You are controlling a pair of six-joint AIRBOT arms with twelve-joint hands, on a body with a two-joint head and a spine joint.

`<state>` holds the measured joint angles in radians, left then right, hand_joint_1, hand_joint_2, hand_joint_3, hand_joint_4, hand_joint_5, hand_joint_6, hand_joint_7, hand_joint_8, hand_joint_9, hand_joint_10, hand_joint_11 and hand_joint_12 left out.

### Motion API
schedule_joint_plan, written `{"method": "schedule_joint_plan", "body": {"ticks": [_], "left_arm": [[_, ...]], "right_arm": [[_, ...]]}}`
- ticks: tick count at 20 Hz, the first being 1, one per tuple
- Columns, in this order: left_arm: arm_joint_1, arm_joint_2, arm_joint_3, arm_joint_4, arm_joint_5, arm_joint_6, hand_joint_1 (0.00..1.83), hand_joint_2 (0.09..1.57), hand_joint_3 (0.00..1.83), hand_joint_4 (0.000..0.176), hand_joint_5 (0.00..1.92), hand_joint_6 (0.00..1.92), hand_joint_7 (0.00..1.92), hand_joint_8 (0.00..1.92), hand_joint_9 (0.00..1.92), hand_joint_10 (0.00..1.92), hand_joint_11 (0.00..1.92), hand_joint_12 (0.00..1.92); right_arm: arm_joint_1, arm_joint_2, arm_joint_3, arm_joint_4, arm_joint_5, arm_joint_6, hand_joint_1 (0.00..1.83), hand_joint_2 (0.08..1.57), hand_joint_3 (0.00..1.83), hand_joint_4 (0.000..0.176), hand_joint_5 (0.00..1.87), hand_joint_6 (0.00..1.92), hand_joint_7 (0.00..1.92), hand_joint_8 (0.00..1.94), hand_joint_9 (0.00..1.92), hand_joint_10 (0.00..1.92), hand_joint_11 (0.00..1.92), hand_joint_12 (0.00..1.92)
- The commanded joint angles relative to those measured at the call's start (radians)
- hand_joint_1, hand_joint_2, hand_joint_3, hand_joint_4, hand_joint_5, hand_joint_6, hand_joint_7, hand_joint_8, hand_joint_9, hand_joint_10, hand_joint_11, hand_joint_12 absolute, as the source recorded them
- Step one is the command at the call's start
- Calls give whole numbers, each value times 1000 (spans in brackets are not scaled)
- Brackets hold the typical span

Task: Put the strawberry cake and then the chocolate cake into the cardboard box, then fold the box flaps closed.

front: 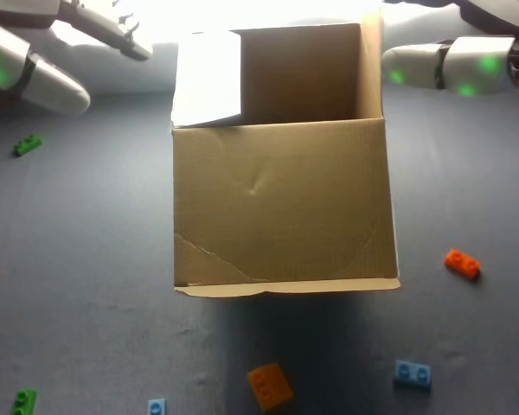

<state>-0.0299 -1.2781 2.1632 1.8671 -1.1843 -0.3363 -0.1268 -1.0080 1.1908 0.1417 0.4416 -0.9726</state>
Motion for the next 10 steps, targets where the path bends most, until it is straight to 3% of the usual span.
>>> {"method": "schedule_joint_plan", "body": {"ticks": [1,4,10], "left_arm": [[5,10,15,-74,-19,9,0,1224,0,0,391,3,439,5,483,5,205,871],[34,10,32,-57,-46,18,0,1228,2,0,385,4,428,0,483,4,209,873],[99,15,28,-51,-82,49,0,1229,2,0,386,3,424,0,487,4,207,886]], "right_arm": [[16,6,0,4,82,0,182,1167,1,0,346,20,388,4,262,355,0,1130],[40,-15,0,1,9,-23,182,1167,0,0,347,19,383,1,264,355,0,1152],[60,-51,0,-133,-88,-34,165,1182,6,0,332,12,371,0,251,349,0,1118]]}}
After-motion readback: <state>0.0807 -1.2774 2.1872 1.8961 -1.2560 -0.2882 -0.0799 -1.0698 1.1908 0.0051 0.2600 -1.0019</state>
